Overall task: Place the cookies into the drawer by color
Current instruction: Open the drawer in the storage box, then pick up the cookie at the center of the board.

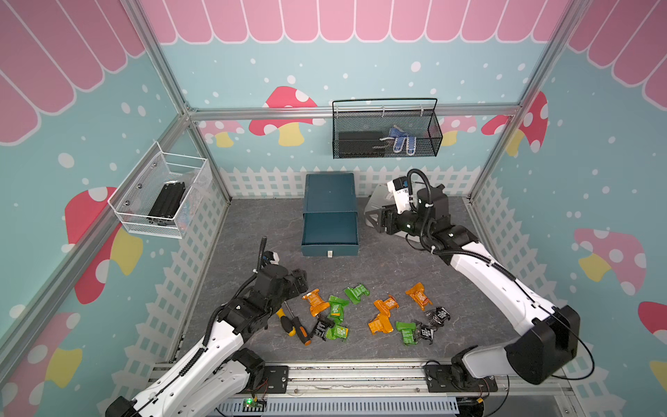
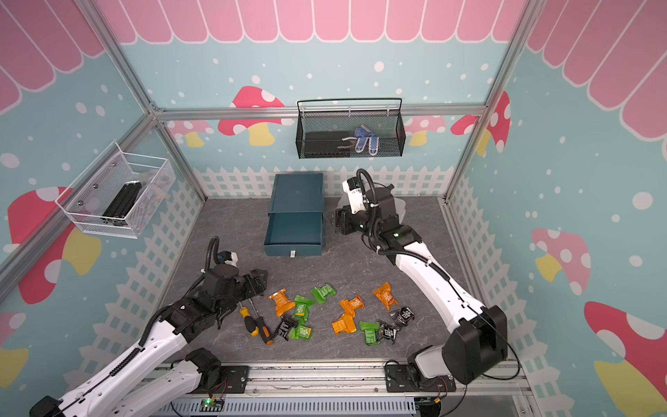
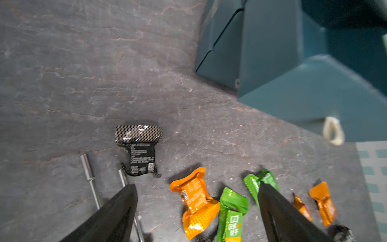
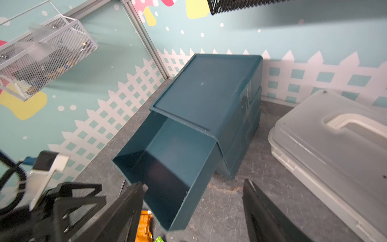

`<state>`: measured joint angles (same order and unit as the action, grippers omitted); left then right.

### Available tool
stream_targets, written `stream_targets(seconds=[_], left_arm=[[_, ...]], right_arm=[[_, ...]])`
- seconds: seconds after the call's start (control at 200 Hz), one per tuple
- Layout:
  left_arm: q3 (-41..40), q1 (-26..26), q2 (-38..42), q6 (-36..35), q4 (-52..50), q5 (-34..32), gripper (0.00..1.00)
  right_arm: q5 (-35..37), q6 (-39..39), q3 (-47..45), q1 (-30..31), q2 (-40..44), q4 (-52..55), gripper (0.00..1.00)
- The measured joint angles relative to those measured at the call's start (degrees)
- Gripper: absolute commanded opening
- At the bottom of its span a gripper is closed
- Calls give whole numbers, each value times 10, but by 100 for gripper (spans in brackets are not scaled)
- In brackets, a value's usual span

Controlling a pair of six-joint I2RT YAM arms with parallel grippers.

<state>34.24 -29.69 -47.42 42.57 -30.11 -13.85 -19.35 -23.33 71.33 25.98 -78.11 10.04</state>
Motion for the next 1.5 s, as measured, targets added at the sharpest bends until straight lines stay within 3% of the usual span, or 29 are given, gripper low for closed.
stream_targets(seconds=[0.15, 0.385, 0.67, 1.166, 1.501], left_arm=[[0, 1, -87, -6, -13, -45, 95], [45, 8, -242, -19, -14, -51, 97], [89, 32, -337, -31, -10, -57, 96], [84, 82, -400, -62, 34, -19, 89], [78, 87, -400, -68, 48, 4, 61]], right_arm=[[-9, -21, -107, 2, 57, -20, 77], [-49, -49, -215, 28, 81, -48, 77], [-55, -50, -228, 48, 102, -63, 77], [-59, -49, -243, 79, 122, -83, 77], [-55, -48, -243, 83, 122, -80, 78]])
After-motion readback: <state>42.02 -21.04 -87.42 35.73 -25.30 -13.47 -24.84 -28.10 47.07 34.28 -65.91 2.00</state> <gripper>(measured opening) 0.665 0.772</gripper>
